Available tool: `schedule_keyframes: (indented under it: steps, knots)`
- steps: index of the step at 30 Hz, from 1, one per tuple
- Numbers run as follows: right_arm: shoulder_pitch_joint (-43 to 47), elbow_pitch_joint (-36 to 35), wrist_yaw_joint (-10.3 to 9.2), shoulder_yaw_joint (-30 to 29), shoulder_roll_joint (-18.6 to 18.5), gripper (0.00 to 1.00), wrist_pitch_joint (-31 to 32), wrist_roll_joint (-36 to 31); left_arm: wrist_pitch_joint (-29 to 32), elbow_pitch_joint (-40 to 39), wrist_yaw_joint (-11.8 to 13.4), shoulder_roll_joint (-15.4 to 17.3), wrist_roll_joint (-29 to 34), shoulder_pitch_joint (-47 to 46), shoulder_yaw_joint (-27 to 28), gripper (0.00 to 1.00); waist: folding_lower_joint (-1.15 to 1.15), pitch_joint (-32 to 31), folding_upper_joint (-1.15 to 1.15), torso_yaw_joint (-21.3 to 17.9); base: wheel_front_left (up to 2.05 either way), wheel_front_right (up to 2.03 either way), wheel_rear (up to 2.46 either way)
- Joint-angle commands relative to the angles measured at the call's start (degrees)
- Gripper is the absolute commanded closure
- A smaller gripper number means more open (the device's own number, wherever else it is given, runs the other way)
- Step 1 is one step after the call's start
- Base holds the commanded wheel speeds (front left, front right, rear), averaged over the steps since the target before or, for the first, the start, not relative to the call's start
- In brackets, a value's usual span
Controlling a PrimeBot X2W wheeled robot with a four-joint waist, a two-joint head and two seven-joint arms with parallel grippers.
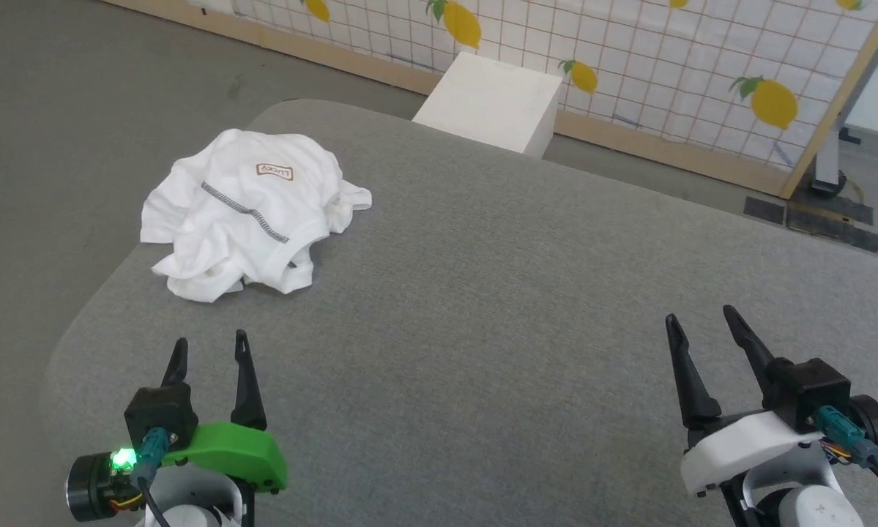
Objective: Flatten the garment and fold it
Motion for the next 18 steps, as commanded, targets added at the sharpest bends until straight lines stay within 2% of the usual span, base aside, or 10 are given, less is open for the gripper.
schedule_keyframes:
  steps: [1,18]
  knots:
    - [-0.7,0.2,-0.06,-0.1,0.1,0.00,-0.6,0.6,-0.5,0.3,0.5,0.6,-0.4,0.2,-0.2,0.00,0.00,-0.1,0.00,1.0,0.00,0.00,0.00]
    - [-1.2,0.4,-0.07,0.4,0.1,0.00,-1.5,0.1,-2.1,0.7,3.2,1.3,-1.9,0.5,-1.7,0.00,0.00,0.2,0.00,6.7,-0.07,-0.07,-0.07]
